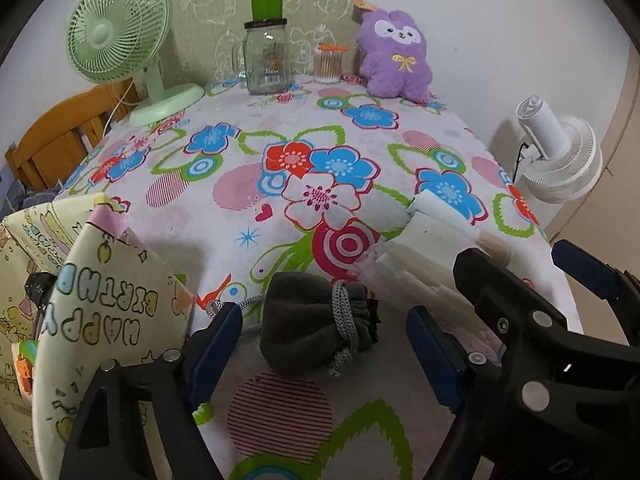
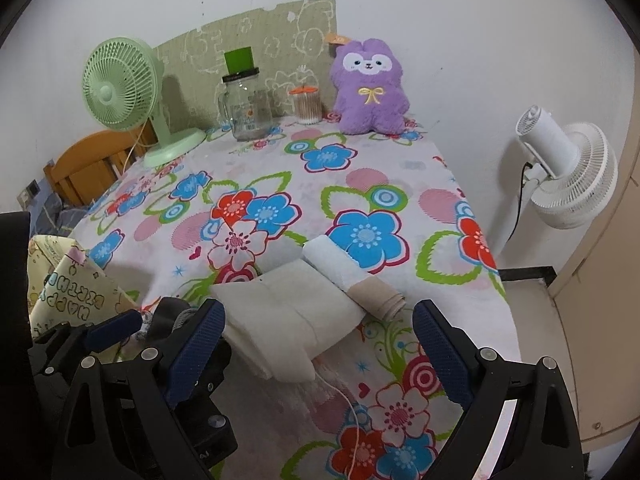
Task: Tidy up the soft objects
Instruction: 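Grasp the grey drawstring pouch with the left tool while the right tool grasps the folded white cloth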
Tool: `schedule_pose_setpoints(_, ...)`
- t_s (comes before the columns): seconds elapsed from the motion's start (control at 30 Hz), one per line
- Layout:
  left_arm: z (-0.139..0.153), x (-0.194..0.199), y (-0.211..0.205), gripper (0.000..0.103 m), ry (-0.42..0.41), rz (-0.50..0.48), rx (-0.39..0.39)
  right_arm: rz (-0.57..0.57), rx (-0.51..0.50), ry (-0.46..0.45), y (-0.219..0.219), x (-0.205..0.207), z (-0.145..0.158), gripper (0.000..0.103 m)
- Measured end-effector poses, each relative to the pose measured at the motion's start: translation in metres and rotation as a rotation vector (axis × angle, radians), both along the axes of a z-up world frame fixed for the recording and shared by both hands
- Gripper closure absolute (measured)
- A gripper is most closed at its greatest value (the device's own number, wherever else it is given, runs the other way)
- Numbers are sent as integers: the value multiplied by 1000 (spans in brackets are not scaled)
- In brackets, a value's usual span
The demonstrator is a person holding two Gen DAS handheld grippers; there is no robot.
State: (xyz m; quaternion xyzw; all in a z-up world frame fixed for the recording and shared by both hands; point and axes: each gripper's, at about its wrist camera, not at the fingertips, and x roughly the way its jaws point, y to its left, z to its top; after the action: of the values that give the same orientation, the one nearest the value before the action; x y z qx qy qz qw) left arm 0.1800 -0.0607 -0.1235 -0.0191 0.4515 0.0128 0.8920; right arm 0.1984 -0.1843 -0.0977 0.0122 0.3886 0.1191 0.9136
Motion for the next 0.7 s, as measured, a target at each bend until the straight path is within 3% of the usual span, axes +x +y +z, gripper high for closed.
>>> schedule_pose_setpoints(0.37, -14, 11, 3, 29, 54, 14, 5, 29, -11, 33, 9, 14, -13, 6)
schedule_pose_setpoints(0.7, -17, 13, 2, 39, 53, 8, 20, 50, 11, 75, 13, 23, -25, 6)
